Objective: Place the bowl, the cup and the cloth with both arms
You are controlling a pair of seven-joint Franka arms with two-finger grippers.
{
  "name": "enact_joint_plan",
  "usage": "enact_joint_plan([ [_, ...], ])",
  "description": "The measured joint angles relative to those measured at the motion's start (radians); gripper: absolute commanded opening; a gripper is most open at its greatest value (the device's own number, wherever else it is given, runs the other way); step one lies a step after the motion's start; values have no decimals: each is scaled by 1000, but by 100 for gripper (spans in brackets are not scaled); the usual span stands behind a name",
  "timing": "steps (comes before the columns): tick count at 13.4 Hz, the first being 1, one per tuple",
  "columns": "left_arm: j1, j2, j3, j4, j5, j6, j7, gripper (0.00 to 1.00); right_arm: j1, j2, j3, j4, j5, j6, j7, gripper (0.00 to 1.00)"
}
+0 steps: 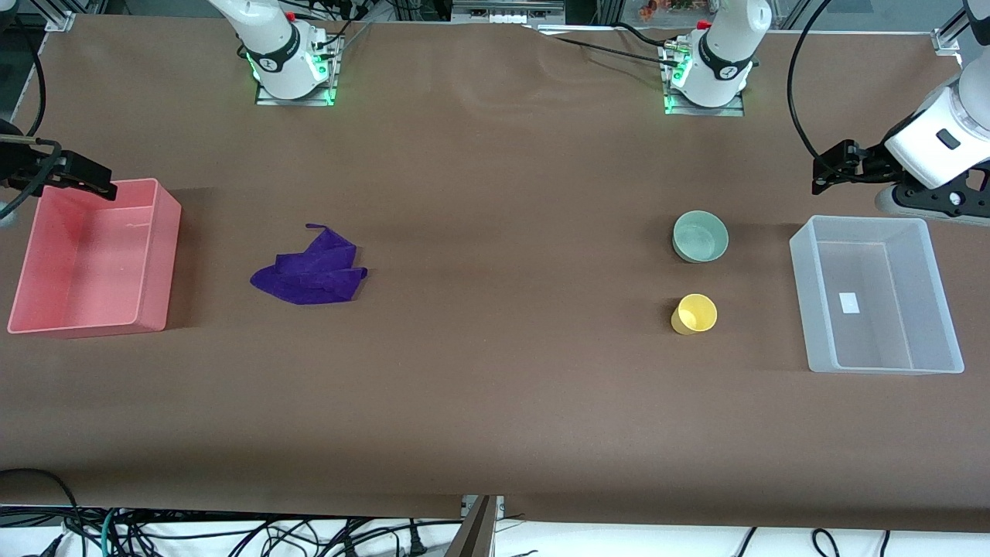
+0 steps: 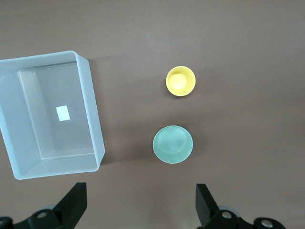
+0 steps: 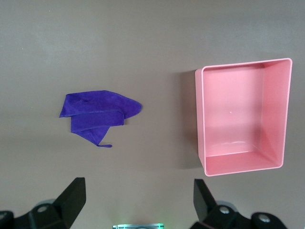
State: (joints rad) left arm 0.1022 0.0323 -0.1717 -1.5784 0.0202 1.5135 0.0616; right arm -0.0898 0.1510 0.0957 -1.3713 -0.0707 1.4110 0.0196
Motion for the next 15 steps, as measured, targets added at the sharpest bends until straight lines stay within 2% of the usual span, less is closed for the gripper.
enact_joint_plan([
  [4,0,7,-3,-38,0,-10,4,100,0,6,2,0,0,1,0,100],
  [8,-1,30,-6,-179,0,2,101,100,1,20,2,-1,0,1,0,100],
  [10,-1,51,-8,-257,0,85,214,100,6,31,3,-13,0,9,0,100],
  [12,-1,81,-8,-335,0,216,368,100,24,41,7,-74,0,73,0,100],
  [15,-1,120,-8,-482,0,462,532,100,54,82,53,-247,1,286,4,100],
])
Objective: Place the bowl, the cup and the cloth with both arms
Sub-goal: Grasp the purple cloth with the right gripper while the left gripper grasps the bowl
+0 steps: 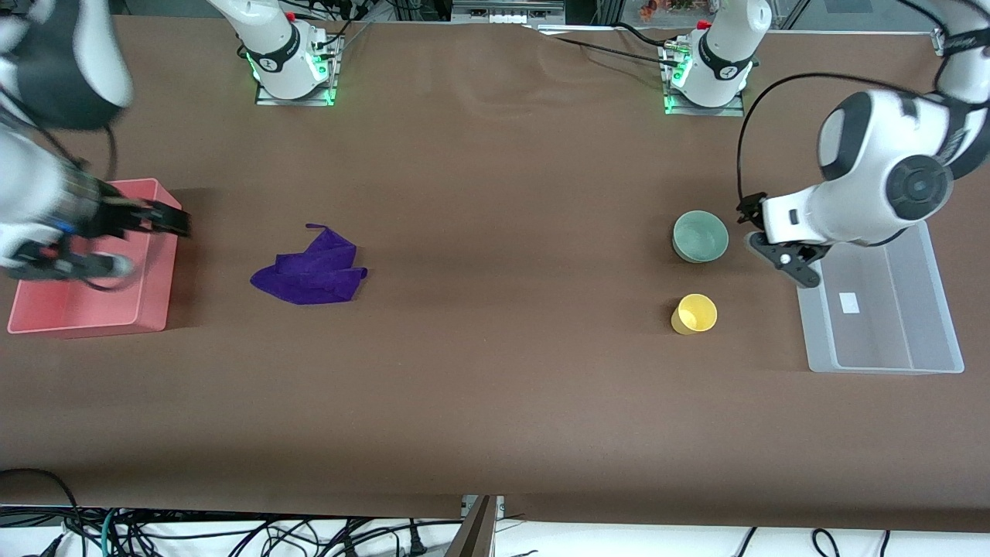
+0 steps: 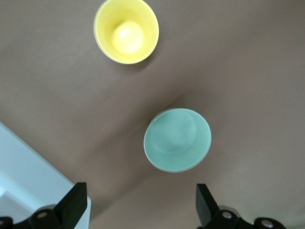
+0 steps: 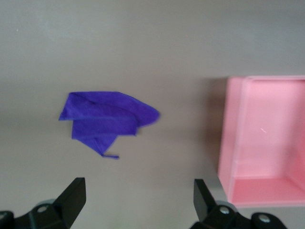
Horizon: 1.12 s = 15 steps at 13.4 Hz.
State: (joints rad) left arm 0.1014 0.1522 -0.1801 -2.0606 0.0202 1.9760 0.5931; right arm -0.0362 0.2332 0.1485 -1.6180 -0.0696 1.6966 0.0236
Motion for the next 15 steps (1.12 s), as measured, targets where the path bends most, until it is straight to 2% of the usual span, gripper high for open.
enact_joint_plan([
  [3,-1,17,-1,-217,0,319,95,99,14,29,73,-196,0,271,37,100],
  [4,-1,28,-1,-273,0,403,129,91,16,32,90,-257,0,334,42,100],
  [5,-1,45,-1,-309,0,468,168,73,17,34,101,-316,-1,395,44,100],
  [6,-1,67,-1,-327,0,513,204,41,18,35,106,-377,-1,465,45,100],
  [7,-1,92,-1,-332,0,538,236,25,18,37,107,-436,-1,542,45,100],
  [8,-1,117,-1,-332,0,553,266,4,17,42,107,-496,-1,628,50,100],
  [9,0,136,-1,-331,0,567,292,0,17,51,107,-547,-1,703,64,100],
  [11,9,154,0,-325,0,583,343,0,22,79,108,-606,-1,797,100,100],
  [15,34,148,1,-301,0,584,417,0,45,157,109,-629,-1,933,126,100],
])
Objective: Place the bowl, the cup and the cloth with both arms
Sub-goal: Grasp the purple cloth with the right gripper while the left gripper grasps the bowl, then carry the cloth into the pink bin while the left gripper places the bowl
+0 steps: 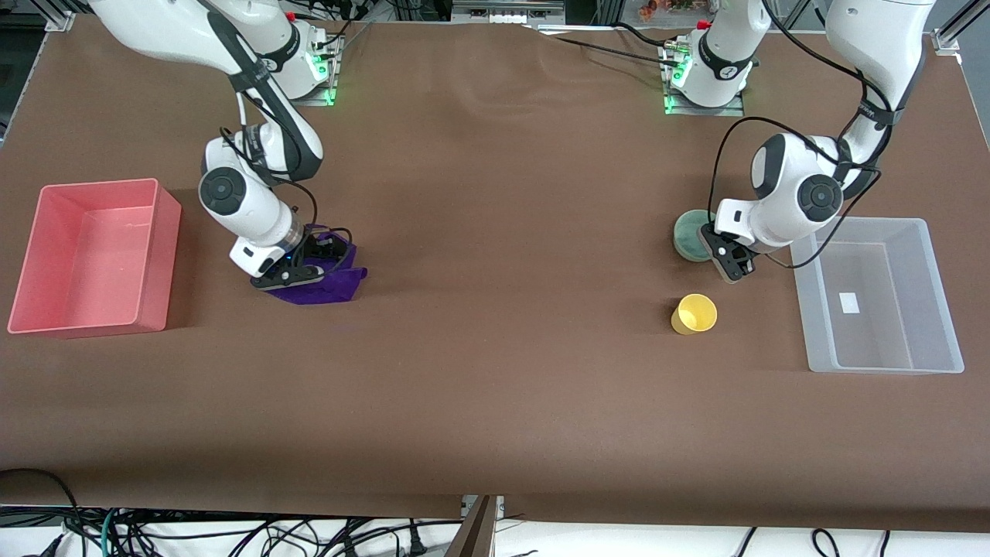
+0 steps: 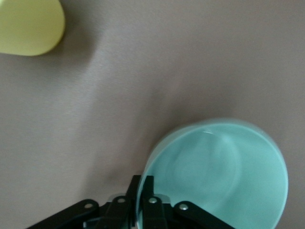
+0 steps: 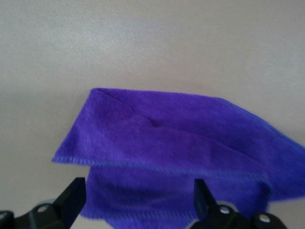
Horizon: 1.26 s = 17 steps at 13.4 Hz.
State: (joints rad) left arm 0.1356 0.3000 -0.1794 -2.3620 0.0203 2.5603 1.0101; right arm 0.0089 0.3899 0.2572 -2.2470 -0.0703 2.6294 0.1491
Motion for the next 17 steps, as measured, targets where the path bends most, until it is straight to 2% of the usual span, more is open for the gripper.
enact_joint_plan([
  [2,30,-33,1,36,0,-61,45,0,0,40,-1,-1,0,57,0,100],
  [3,48,-57,2,86,0,-172,66,0,0,57,-1,-1,0,81,0,99],
  [4,68,-79,5,165,0,-323,89,0,0,72,-3,-1,-1,103,0,73],
  [5,86,-89,8,266,1,-477,115,0,0,82,-8,-1,-2,115,0,23],
  [6,106,-86,11,373,6,-622,147,0,0,87,-11,-1,-4,121,-1,0],
  [7,131,-73,13,474,33,-733,191,0,-1,88,-11,0,-4,127,-1,0],
  [8,165,-47,15,554,79,-784,243,0,0,86,-9,3,-4,128,-1,0],
  [10,246,46,22,660,143,-797,353,0,2,84,-9,11,-4,128,-1,0],
  [12,328,175,24,729,155,-735,462,0,2,75,-13,23,-5,110,-1,0],
  [15,392,330,23,768,156,-542,569,0,1,36,-19,93,-7,-47,-2,0],
  [16,392,360,22,771,156,-506,578,19,1,15,-21,131,-8,-124,-5,0],
  [17,391,381,18,772,156,-481,583,96,1,-9,-26,178,-10,-218,-16,0],
])
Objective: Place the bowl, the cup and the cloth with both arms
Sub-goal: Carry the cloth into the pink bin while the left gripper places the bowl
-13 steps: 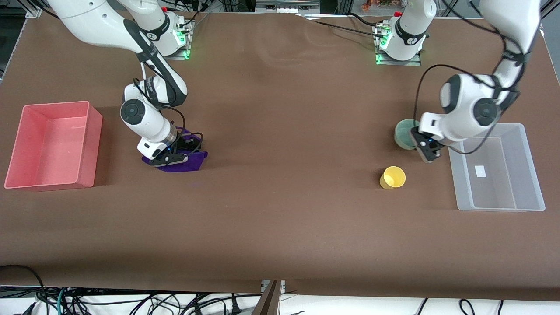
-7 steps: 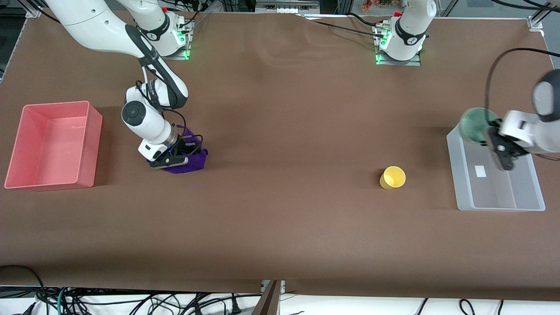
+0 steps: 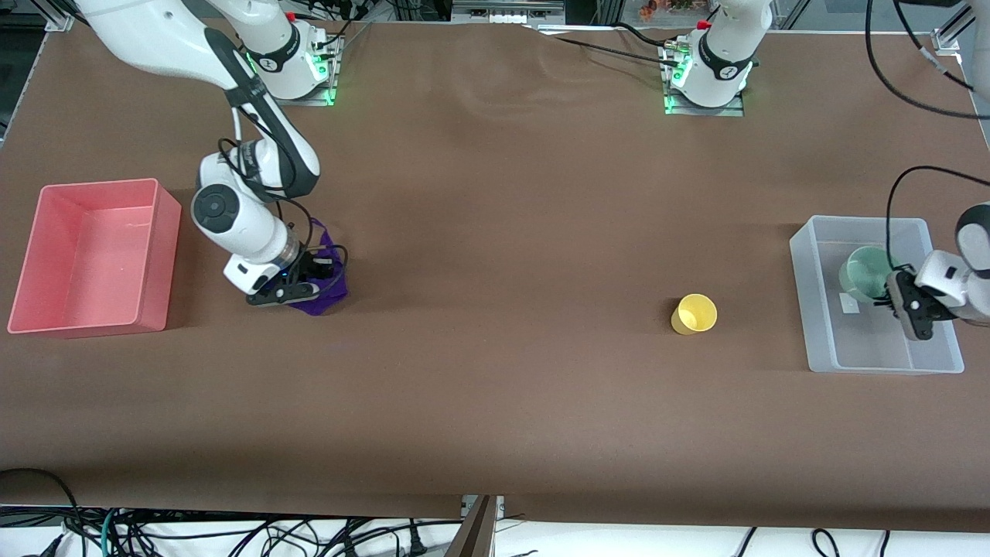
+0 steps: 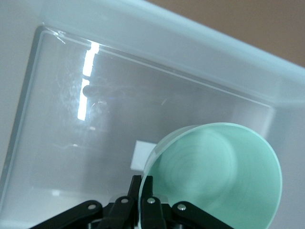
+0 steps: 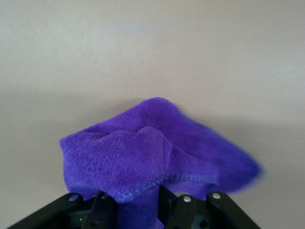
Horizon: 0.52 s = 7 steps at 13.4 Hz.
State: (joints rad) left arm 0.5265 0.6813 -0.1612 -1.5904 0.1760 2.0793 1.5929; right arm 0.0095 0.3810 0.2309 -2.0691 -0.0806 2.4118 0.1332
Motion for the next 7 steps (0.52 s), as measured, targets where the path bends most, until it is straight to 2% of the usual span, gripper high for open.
enact_joint_plan([
  [1,-2,12,-2,1,0,13,1,100,0,-26,-12,58,-2,-114,-28,0],
  [2,-2,14,-4,1,0,16,3,100,-1,-51,-33,128,-3,-246,-71,0],
  [4,0,1,-10,23,0,6,13,100,-4,-91,-116,300,-5,-542,-211,0],
  [5,0,-24,-19,44,0,-34,9,100,-7,-104,-183,386,-7,-680,-318,0],
  [7,0,-104,-61,80,-1,-174,-86,100,-12,-110,-347,476,-8,-807,-552,0],
])
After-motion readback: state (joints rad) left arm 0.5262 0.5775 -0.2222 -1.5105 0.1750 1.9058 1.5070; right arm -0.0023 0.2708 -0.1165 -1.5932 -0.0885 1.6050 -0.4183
